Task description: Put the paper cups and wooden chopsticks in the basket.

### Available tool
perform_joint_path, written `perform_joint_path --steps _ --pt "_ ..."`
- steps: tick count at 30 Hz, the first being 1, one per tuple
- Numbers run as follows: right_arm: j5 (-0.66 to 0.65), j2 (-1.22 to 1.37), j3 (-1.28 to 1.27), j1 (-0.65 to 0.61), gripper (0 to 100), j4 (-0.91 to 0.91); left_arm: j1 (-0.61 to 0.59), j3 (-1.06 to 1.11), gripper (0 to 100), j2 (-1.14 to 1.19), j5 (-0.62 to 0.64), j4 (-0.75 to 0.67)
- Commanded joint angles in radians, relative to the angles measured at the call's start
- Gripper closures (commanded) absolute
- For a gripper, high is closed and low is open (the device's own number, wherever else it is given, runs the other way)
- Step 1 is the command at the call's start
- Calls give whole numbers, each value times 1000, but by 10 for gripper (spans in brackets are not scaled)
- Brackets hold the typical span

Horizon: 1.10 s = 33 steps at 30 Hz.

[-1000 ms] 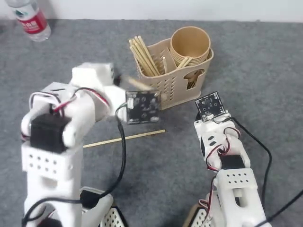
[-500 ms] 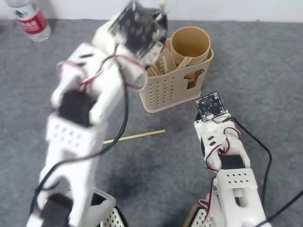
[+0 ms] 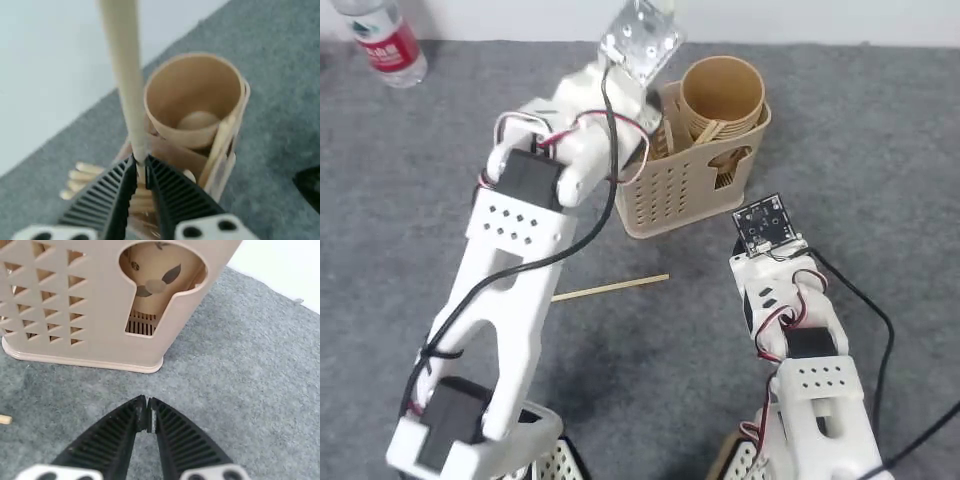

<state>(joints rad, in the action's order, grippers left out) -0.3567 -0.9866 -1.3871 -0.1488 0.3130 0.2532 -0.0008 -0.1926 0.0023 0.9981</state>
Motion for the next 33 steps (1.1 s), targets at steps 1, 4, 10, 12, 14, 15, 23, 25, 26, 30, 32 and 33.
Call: perform_joint_path --steps 1,4,10,12,14,15,23,25,26,30,32,33 --pt "-12 -18 6 -2 991 -22 -2 117 991 -8 11 -43" --pt "-12 -16 6 -4 991 -22 15 203 991 -11 11 -100" --pt "-12 -13 6 -5 991 -22 26 232 859 -23 12 -101" --pt "-12 -13 6 -5 991 -22 18 232 812 -52 37 -94" --pt "-12 -13 6 -5 991 -22 -3 231 812 -98 52 -92" --pt "-12 -13 6 -5 991 -22 -17 231 811 -130 52 -92" --pt "-12 -12 6 -7 991 -22 -101 231 807 -382 -196 25" --pt "-12 -10 6 -7 991 -22 -132 236 807 -423 -333 120" --pt "-12 -10 6 -7 991 -22 -149 237 807 -430 -394 175" --pt "-12 -16 -3 -7 991 -22 -241 239 807 -370 -621 364" --pt "-12 -16 -6 -7 991 -22 -301 242 808 -299 -761 437" --pt "-12 -16 -6 -7 990 -22 -325 248 808 -256 -821 466"
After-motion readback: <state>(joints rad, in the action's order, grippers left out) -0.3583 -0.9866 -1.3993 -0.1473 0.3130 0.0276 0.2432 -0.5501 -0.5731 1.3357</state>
